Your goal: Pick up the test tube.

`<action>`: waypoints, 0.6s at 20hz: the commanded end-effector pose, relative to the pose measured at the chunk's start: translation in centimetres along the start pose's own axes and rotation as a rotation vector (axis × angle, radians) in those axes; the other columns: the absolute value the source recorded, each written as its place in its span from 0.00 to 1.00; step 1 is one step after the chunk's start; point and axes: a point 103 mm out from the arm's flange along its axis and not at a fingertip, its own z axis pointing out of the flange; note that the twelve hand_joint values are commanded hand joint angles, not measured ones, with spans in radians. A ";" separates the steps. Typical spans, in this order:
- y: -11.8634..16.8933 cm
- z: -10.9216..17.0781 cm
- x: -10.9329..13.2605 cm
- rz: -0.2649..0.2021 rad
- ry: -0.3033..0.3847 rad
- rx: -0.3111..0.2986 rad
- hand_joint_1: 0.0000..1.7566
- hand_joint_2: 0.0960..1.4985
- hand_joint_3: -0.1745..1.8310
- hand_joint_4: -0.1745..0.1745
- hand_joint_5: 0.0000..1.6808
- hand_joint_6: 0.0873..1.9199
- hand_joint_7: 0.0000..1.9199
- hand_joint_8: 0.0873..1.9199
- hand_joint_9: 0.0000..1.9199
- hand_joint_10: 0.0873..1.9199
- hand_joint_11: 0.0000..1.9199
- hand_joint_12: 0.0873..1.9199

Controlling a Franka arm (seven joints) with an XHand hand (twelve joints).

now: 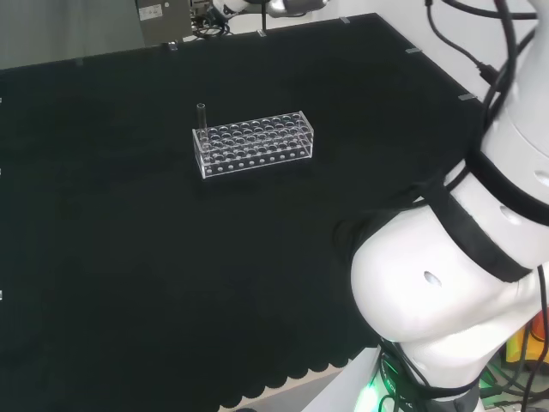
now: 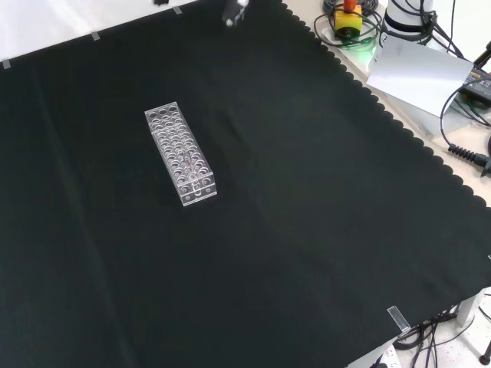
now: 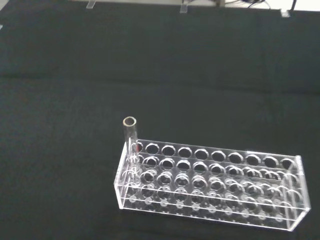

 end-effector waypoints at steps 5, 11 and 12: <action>5.9 4.4 3.2 -0.067 -0.020 0.053 0.37 0.51 0.26 0.29 0.19 0.00 0.16 0.42 0.16 0.46 0.10 0.81; 7.8 7.4 3.5 -0.069 -0.030 0.084 0.38 0.51 0.27 0.27 0.22 0.00 0.20 0.42 0.20 0.45 0.12 0.80; 8.1 7.9 3.5 -0.068 -0.033 0.089 0.38 0.51 0.27 0.26 0.23 0.00 0.21 0.43 0.20 0.45 0.12 0.80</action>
